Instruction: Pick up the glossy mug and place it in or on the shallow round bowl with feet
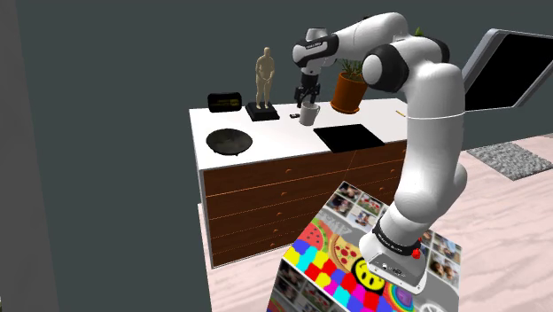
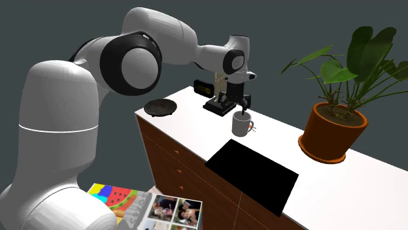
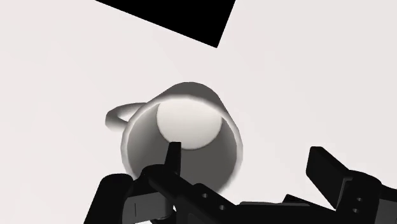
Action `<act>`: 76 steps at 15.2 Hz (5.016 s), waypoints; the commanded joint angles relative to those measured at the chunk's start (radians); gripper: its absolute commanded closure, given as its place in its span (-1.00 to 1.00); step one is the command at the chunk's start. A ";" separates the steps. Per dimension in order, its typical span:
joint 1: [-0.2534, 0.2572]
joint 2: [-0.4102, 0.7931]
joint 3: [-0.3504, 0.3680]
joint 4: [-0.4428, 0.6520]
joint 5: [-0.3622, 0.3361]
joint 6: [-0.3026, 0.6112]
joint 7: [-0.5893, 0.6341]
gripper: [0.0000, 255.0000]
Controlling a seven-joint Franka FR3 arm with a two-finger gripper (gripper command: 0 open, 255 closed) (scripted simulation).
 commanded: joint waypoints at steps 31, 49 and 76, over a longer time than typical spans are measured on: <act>-0.006 0.008 -0.001 0.005 0.002 0.003 -0.007 1.00; 0.025 -0.059 -0.002 0.128 -0.023 -0.184 0.039 1.00; 0.421 -0.091 0.171 0.157 -0.075 -0.250 0.606 1.00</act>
